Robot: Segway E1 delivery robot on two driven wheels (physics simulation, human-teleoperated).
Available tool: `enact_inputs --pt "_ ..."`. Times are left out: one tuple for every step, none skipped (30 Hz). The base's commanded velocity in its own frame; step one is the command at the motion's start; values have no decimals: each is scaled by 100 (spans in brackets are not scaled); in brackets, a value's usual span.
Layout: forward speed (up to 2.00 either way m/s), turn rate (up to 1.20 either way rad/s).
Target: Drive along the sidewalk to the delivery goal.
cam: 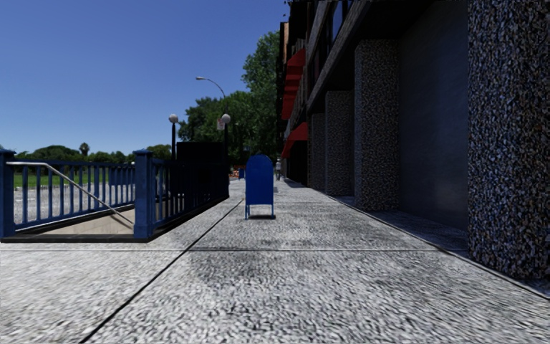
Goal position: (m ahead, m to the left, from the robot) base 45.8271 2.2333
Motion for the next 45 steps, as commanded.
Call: enact_inputs --pt "146 -72" --pt "153 -72" --pt "176 -71" --pt "176 -71" --pt "185 -70" --pt "188 -66" --pt "188 -59" --pt "188 -59" --pt "189 -39" --pt "189 -7" --pt "189 0" --pt "189 0" --pt "189 0" --pt "189 0" --pt "189 0" --pt "189 0" --pt "189 0" --pt "189 0" --pt "189 0" --pt "189 0" --pt "189 0" --pt "189 0" --pt "189 0" --pt "189 0" --pt "189 0" --pt "189 0" --pt "189 0" --pt "189 0" --pt "189 0" --pt "189 0" --pt "189 0" --pt "189 0" --pt "189 0" --pt "189 0" --pt "189 0" --pt "189 0" --pt "189 0" --pt "189 0" --pt "189 0" --pt "189 0" --pt "189 0" --pt "189 0" --pt "189 0" --pt "189 0" --pt "189 0"
